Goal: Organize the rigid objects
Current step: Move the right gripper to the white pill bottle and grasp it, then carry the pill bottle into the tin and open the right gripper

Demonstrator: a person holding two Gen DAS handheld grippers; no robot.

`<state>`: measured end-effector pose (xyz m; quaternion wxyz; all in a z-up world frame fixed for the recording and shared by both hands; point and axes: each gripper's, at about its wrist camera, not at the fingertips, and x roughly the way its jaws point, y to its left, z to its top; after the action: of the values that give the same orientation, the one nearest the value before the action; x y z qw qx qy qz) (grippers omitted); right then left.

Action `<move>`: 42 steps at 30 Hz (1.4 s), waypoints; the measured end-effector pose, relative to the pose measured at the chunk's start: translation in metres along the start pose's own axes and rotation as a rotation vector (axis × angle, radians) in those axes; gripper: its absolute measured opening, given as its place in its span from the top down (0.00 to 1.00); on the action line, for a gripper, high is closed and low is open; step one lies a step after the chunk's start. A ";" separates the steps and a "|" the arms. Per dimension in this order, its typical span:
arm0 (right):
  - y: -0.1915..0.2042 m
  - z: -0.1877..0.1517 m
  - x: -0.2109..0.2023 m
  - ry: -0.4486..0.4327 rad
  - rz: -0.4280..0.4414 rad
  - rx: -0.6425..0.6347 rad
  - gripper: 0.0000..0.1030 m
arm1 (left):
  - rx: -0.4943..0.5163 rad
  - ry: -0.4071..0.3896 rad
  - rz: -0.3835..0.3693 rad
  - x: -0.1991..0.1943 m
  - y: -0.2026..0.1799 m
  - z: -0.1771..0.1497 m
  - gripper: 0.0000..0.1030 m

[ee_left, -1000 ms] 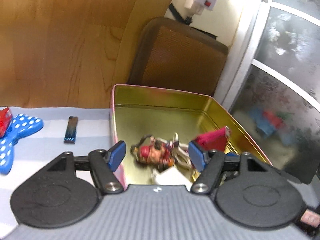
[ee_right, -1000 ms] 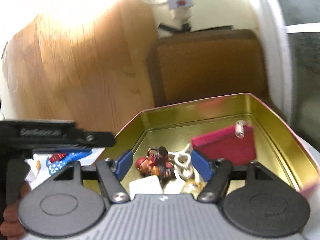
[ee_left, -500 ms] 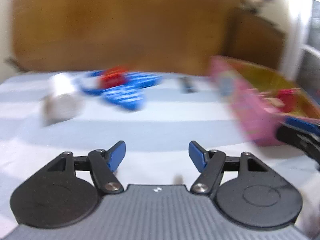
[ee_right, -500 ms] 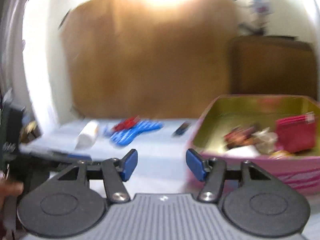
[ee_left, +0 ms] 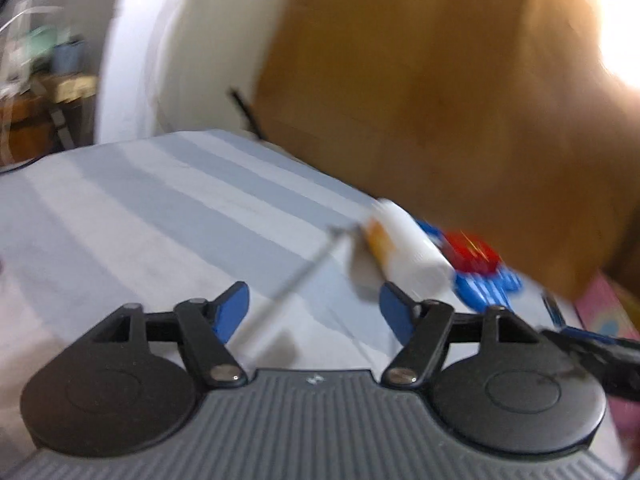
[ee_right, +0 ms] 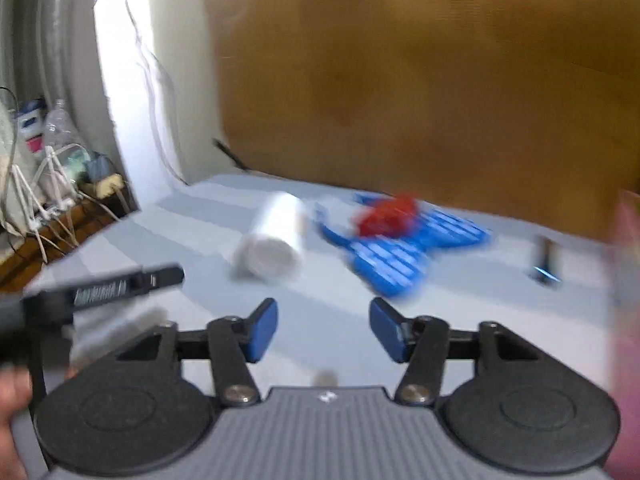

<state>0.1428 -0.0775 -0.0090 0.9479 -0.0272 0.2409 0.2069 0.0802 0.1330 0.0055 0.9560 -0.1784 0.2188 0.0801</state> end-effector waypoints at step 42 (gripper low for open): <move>-0.090 -0.159 -0.206 0.048 -0.145 -0.087 0.40 | 0.318 0.481 -0.813 -0.044 -0.180 -0.088 0.11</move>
<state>-0.0559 -0.2614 -0.0569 0.9522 -0.0907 0.2518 0.1474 0.0485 -0.0696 0.0061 0.8478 -0.1145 0.3552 -0.3768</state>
